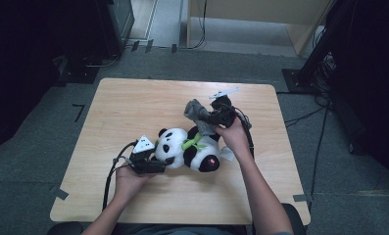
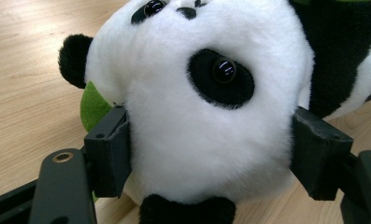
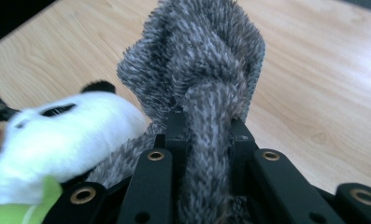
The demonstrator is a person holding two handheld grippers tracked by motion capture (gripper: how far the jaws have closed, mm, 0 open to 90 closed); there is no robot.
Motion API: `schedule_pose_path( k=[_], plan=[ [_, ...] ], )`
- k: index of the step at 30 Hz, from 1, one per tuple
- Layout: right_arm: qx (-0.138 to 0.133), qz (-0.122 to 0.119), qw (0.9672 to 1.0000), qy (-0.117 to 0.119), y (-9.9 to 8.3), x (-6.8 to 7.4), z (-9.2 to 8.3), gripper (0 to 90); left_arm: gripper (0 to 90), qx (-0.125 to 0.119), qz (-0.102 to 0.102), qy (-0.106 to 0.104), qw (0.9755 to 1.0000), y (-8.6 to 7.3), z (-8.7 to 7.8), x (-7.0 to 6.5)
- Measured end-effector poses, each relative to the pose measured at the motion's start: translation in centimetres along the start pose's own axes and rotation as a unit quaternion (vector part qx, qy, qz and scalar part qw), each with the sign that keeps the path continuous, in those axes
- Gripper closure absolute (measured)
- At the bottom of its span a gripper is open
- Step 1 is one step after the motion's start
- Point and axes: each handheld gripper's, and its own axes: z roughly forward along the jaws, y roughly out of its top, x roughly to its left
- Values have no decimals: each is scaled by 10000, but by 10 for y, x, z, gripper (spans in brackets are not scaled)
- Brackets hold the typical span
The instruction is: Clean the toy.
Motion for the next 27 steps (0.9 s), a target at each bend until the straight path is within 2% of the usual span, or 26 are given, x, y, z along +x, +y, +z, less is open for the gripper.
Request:
schedule_pose_path(
  k=[2,3,6,10,17,19,22,23,24,27],
  plan=[
    [-73,-40,10000,5,1,3,-3,773,252,-4,2,-2,10000,0,0,0],
    [-163,-189,9997,40,7,12,-9,773,250,-11,3,-13,10000,0,0,0],
    [-336,-400,9985,130,13,27,-15,772,245,-24,23,-3,10000,-1,0,1],
    [-414,-607,9968,320,18,48,-14,771,235,-53,21,25,10000,-1,0,0],
    [-298,-916,9934,627,16,75,14,771,235,-26,80,63,9999,0,-1,-2],
    [-235,-924,9928,721,14,80,23,772,235,-48,49,48,10000,-1,-1,-2],
    [0,-810,9928,883,12,86,38,771,235,-54,34,45,10000,-1,-1,-2],
    [0,-810,9928,883,12,86,38,771,236,-54,34,45,10000,-1,-1,-2],
    [182,-811,9922,934,9,88,46,764,236,-31,34,50,10000,-1,-1,-2],
    [175,-837,9919,939,7,86,48,757,236,-45,40,59,10000,-1,0,-2]
  ],
)
